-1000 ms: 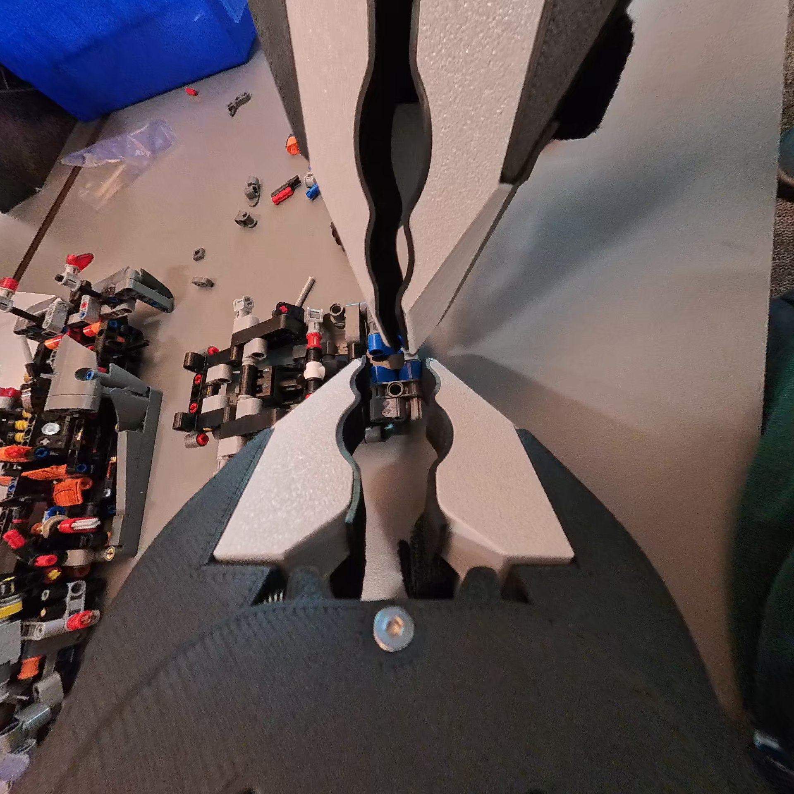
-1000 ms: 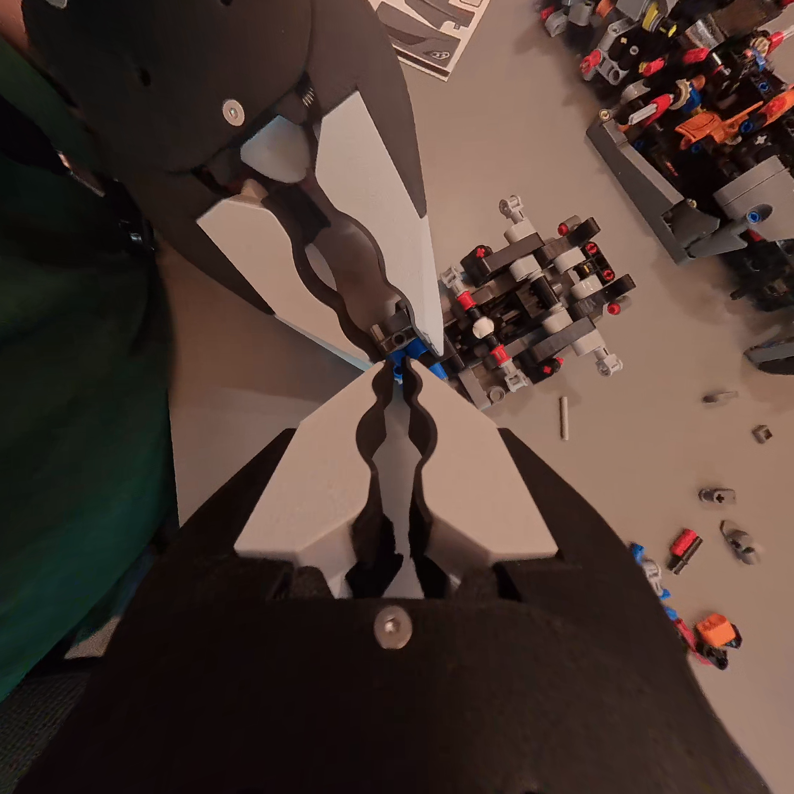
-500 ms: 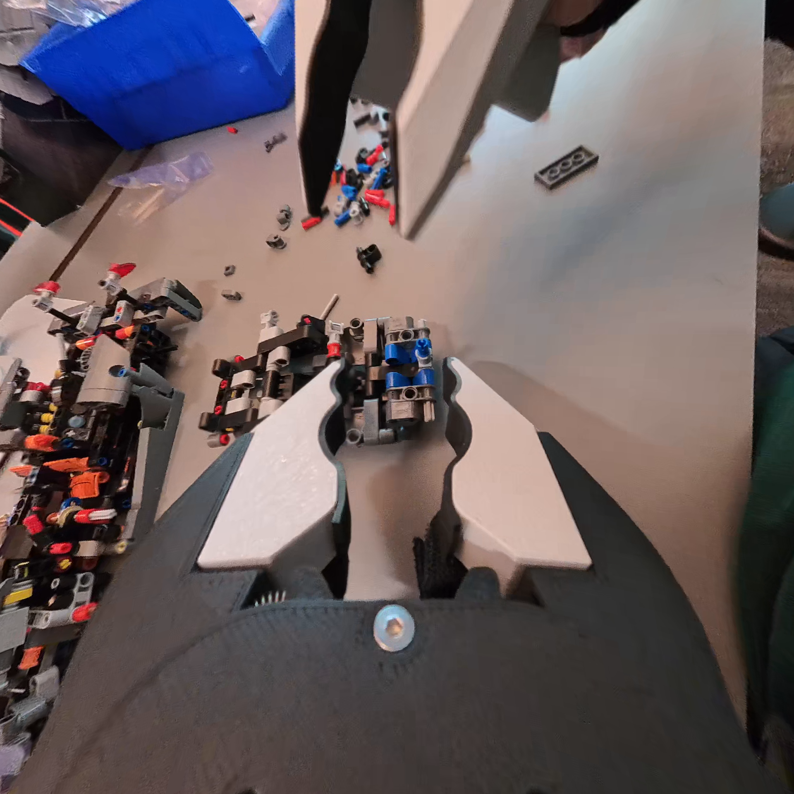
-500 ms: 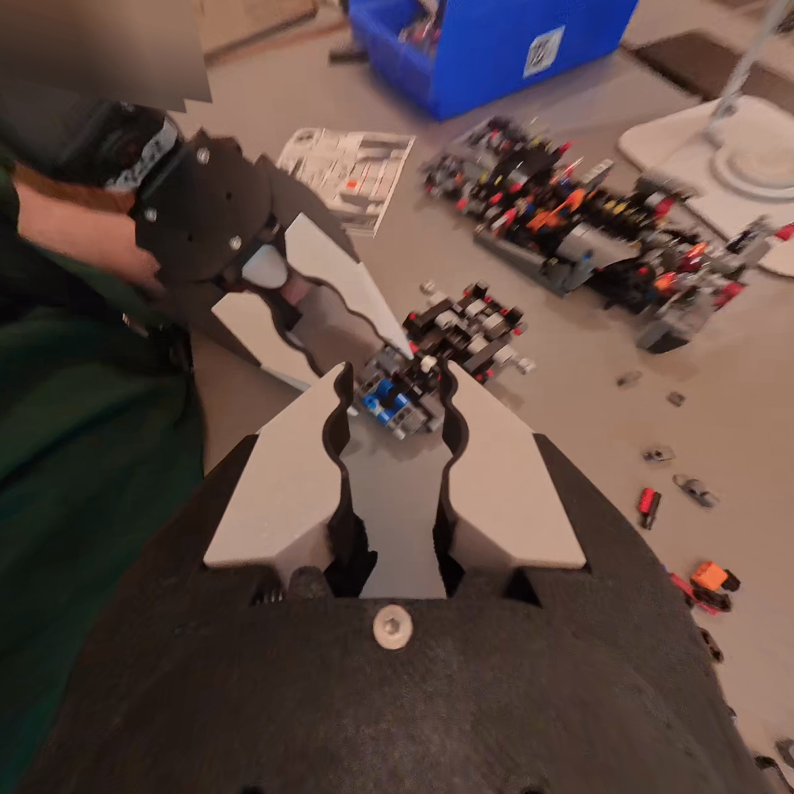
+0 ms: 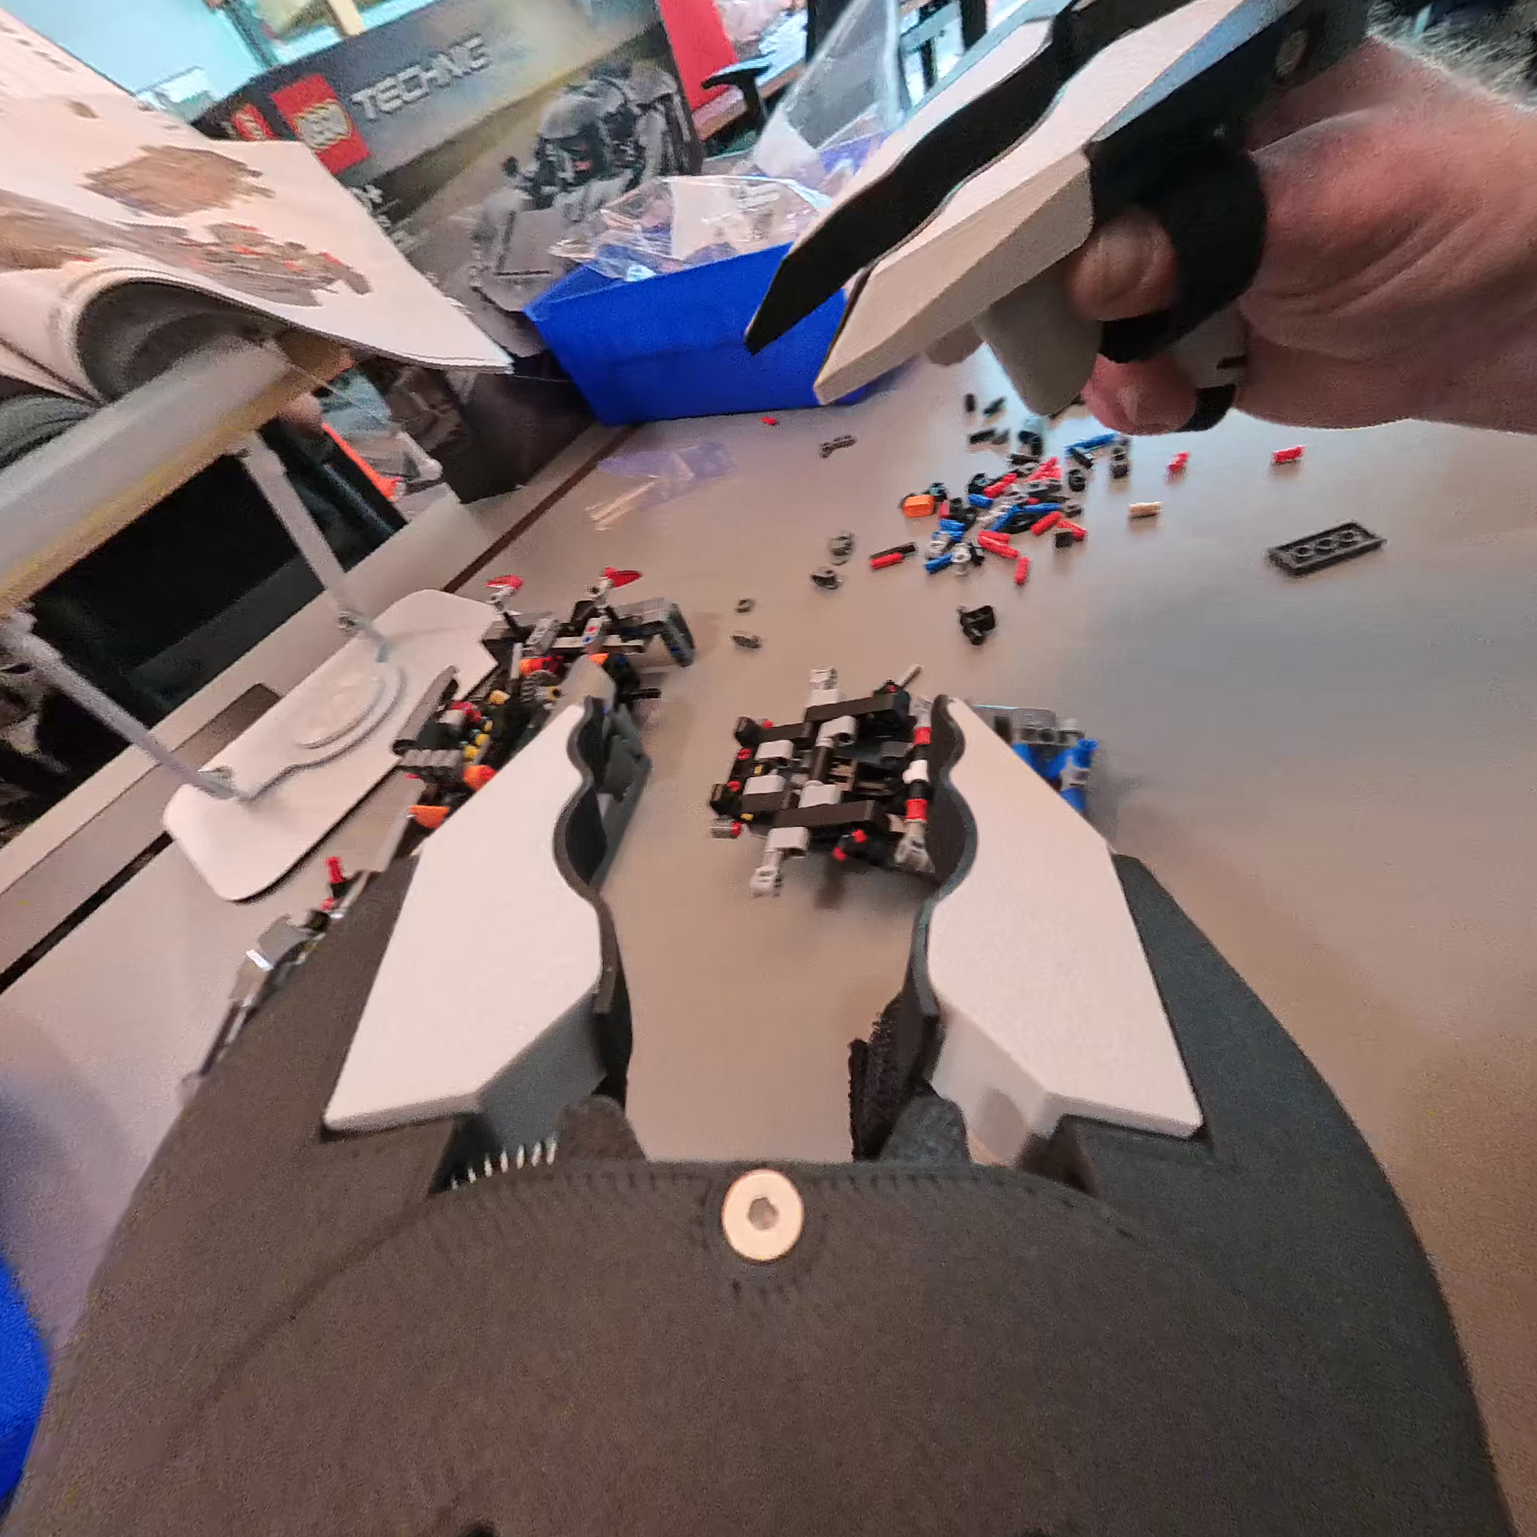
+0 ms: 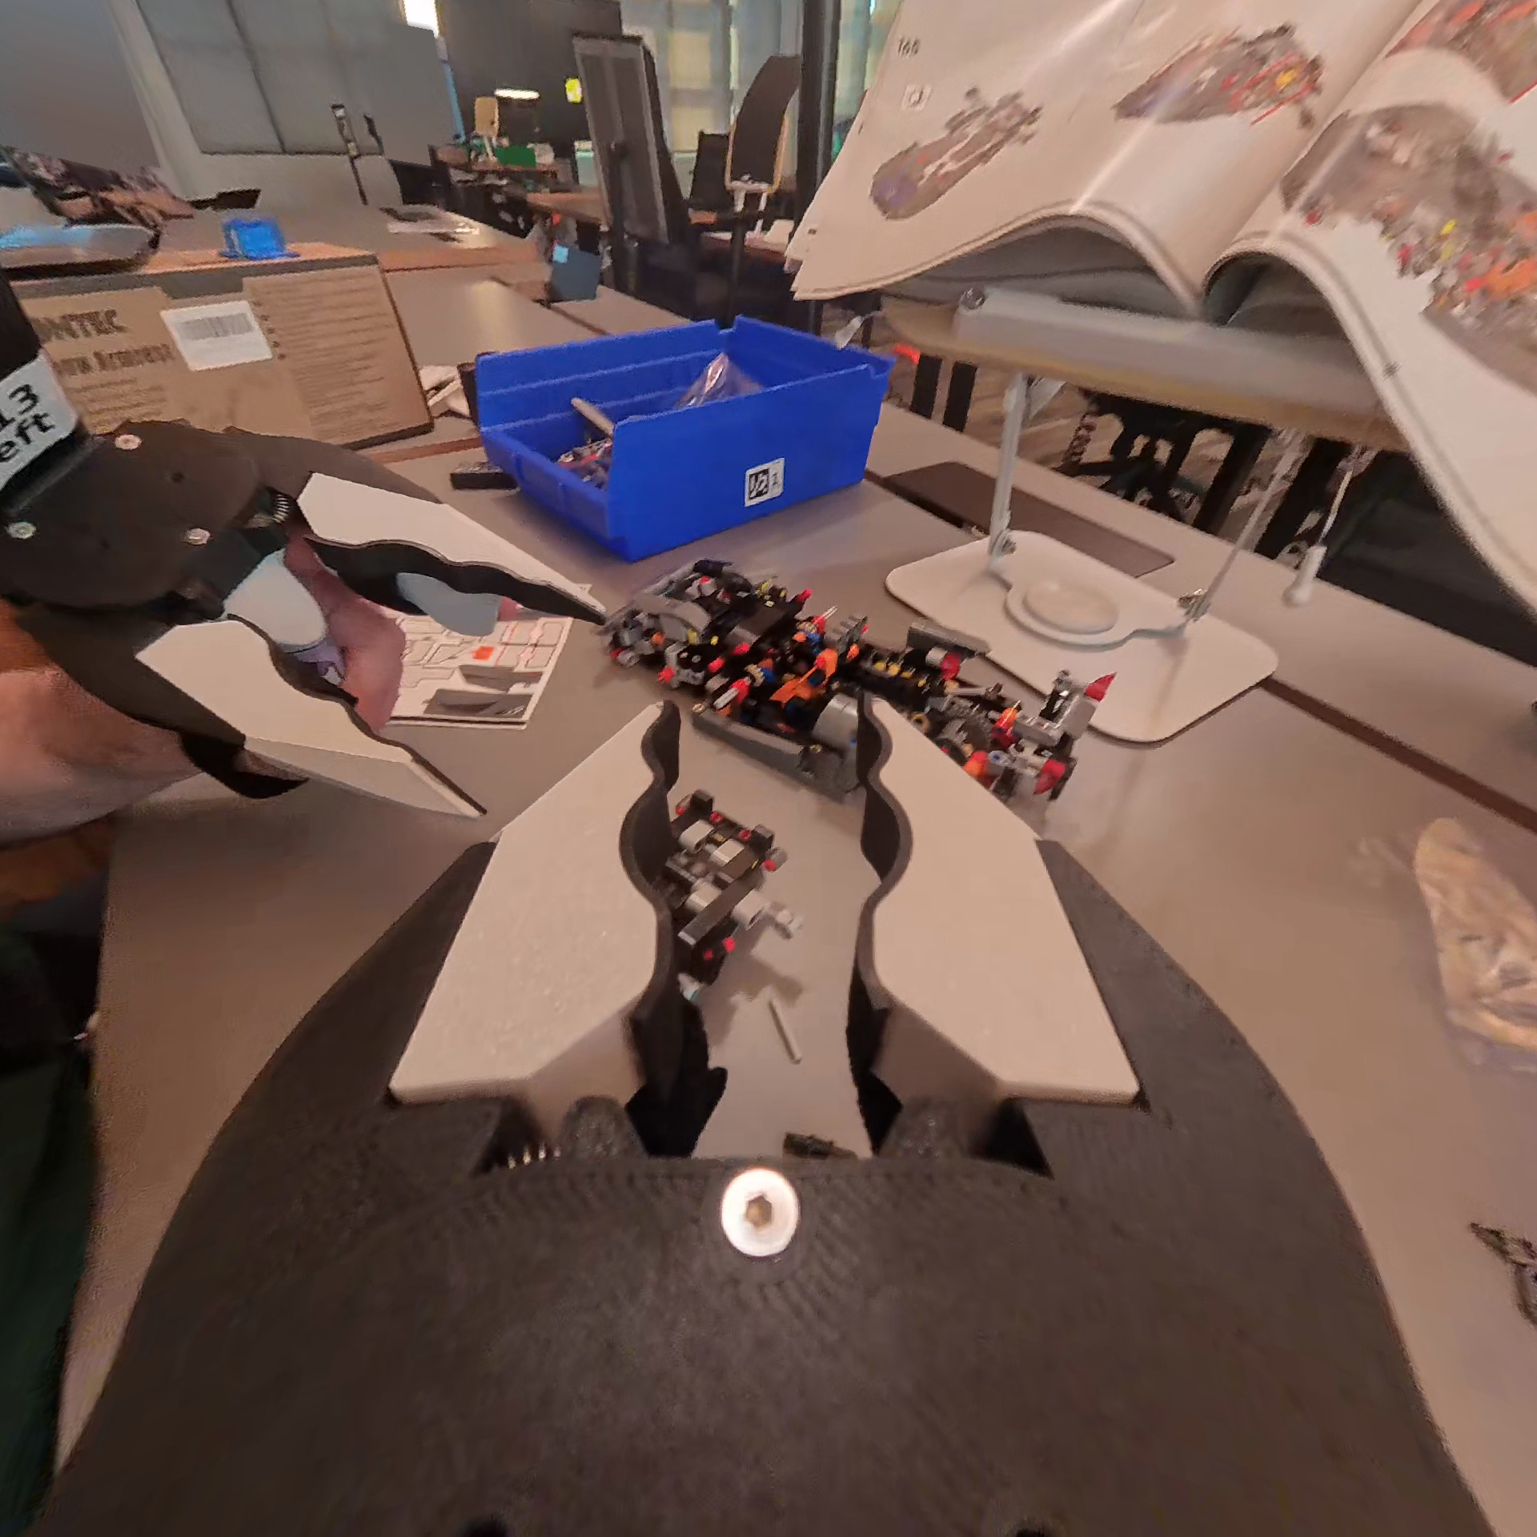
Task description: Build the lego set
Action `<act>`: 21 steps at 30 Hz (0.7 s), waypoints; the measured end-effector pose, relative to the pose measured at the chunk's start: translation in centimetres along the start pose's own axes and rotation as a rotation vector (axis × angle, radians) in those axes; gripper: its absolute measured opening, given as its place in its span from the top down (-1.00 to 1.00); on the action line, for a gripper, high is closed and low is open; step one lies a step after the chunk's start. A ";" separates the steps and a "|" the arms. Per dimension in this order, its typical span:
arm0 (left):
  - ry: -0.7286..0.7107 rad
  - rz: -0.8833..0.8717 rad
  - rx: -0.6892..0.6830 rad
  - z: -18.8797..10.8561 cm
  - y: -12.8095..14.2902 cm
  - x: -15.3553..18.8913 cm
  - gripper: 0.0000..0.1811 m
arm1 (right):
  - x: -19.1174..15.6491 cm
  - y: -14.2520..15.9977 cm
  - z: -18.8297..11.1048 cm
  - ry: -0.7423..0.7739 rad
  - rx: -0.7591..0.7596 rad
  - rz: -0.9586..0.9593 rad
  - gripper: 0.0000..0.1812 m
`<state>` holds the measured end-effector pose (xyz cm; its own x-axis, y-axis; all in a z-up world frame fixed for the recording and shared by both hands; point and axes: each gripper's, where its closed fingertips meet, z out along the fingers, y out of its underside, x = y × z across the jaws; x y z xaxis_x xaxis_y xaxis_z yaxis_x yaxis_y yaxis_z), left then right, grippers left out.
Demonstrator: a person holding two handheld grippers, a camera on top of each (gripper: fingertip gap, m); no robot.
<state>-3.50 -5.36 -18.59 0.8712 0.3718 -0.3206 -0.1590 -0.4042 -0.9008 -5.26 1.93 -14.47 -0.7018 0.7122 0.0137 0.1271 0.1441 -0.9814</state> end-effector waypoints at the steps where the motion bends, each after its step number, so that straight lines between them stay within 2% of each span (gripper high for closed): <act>1: -0.019 0.001 -0.004 0.0 0.0 -0.6 0.14 | 0.4 -0.4 0.1 0.013 0.015 -0.010 0.53; 10: -0.169 -0.002 -0.073 0.0 0.3 -5.7 0.13 | 2.8 -2.6 2.1 0.010 0.115 -0.044 0.52; 16: -0.382 0.075 -0.129 -2.1 -1.2 -14.3 0.18 | 4.0 -3.4 3.7 -0.042 0.148 -0.038 0.52; 21: -0.478 0.066 -0.128 -3.0 -2.3 -21.6 0.27 | 3.8 -3.6 4.8 -0.107 0.165 -0.025 0.53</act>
<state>-20.53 -14.99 -8.75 0.5460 0.6715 -0.5011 -0.1222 -0.5278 -0.8405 -11.74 0.83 -11.83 -0.7749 0.6316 0.0265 -0.0015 0.0401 -0.9992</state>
